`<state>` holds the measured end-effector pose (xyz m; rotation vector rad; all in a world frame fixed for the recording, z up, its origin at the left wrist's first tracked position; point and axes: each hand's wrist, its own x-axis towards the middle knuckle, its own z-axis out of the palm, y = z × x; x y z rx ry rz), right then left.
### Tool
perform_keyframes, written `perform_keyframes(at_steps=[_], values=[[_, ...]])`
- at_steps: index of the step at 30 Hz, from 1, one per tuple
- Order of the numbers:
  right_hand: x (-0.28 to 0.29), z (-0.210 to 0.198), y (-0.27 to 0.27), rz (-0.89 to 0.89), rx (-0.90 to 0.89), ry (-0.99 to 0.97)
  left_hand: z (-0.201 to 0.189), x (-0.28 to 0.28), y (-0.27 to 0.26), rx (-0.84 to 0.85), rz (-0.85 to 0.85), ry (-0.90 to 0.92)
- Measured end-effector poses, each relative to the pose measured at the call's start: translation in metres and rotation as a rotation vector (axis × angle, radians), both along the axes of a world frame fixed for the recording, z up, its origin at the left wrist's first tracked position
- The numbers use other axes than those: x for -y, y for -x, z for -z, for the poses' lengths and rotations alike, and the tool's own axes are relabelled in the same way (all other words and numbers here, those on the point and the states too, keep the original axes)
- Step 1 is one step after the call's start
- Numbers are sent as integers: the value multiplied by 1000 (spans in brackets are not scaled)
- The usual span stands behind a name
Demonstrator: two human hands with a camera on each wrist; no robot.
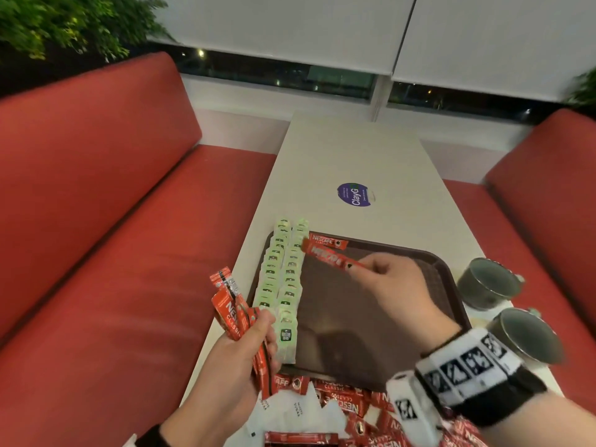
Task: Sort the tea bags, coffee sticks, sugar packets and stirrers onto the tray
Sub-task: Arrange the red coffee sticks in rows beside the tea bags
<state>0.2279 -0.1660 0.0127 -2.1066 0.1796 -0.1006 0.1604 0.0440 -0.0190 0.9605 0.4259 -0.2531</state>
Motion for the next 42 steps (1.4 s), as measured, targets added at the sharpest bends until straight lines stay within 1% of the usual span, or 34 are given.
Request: perform_keyframes(at_steps=[2, 5, 9, 12, 18, 24, 31, 36, 39, 42], values=[[21, 4, -34, 33, -17, 177, 6, -3, 0, -21, -26, -19], [40, 24, -79, 5, -101, 373, 15, -4, -3, -45, -64, -39], [41, 52, -120, 31, -142, 459, 27, -4, -8, -85, -116, -87], [34, 63, -140, 27, -163, 511, 35, -9, -11, -91, -143, -112], [25, 79, -163, 15, -244, 546, 39, -21, -11, -61, -131, -112], [20, 80, -173, 29, -283, 571, 42, -20, -15, -19, -161, -103], [18, 82, -173, 52, -323, 634, 43, -17, -19, -17, -201, -86], [18, 86, -171, 84, -311, 602, 36, -17, -17, -33, -177, -37], [20, 86, -172, 91, -325, 608, 33, -16, -16, -49, -176, -39], [23, 87, -172, 98, -355, 583, 30, -13, -16, -19, -136, -55]])
